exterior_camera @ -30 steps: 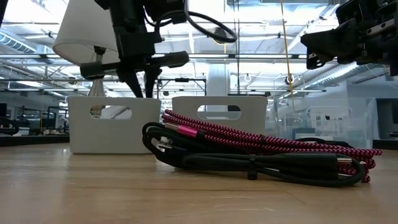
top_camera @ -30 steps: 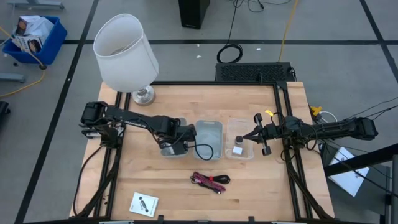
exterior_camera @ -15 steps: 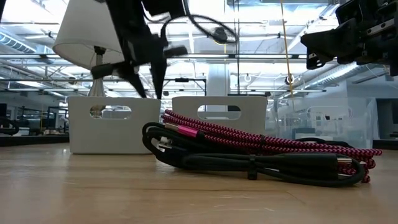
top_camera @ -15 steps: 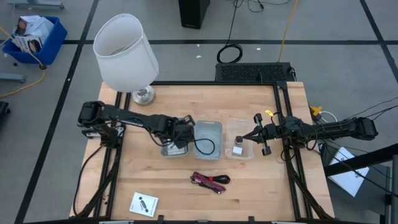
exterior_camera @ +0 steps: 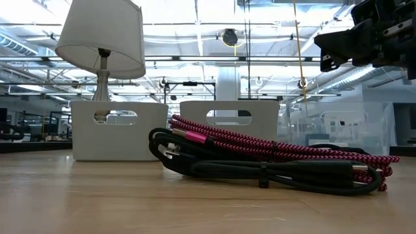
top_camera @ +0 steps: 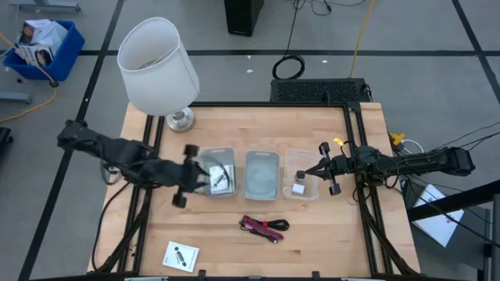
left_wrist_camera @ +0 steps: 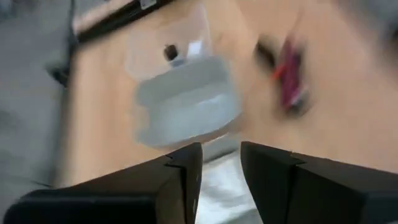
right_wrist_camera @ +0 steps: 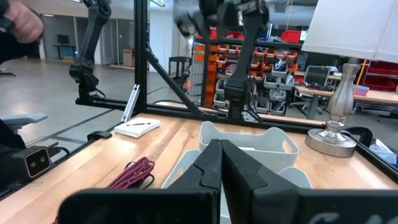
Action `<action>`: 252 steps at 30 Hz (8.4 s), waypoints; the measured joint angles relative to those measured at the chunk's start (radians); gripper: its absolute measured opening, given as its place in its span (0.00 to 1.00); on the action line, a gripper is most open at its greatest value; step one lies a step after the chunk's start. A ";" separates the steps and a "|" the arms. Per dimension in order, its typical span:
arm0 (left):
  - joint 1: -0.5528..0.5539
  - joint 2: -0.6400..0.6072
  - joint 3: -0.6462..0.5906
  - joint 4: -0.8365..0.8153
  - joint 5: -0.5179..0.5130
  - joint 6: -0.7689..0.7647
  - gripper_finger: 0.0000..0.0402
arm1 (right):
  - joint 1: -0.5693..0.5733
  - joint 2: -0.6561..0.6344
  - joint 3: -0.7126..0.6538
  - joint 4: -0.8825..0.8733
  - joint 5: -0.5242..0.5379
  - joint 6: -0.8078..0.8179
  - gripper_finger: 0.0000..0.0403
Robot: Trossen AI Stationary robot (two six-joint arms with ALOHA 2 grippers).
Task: Pick and place items into bin
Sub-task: Put the card reader box into the left gray bin, then put the pink charger cable into the right gray bin
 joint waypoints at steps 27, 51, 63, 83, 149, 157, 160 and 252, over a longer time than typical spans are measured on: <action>-0.463 0.483 -0.001 -0.302 0.159 -0.985 0.36 | 0.000 0.000 0.000 0.007 -0.004 0.083 0.00; -0.490 0.687 -0.002 -0.053 0.379 -0.915 0.58 | 0.000 0.001 0.000 0.006 -0.004 0.064 0.00; -0.503 0.756 -0.009 0.004 0.396 -0.810 0.42 | 0.000 0.001 0.000 0.006 -0.004 0.056 0.00; -0.475 0.667 -0.071 -0.025 0.239 -0.696 0.01 | 0.000 0.001 0.000 0.007 -0.004 0.056 0.00; 0.139 0.521 0.020 -0.098 -0.068 1.239 0.01 | 0.000 0.001 0.000 -0.024 0.000 0.009 0.00; 0.141 0.528 0.021 -0.068 -0.064 1.228 0.13 | 0.000 0.001 0.000 -0.024 -0.002 0.007 0.00; 0.146 0.528 0.021 -0.071 -0.063 1.179 0.17 | 0.000 0.001 0.000 -0.024 -0.003 0.007 0.00; -0.096 -0.076 -1.223 1.875 -0.368 0.178 0.09 | 0.607 1.342 1.043 -0.458 0.491 0.412 0.64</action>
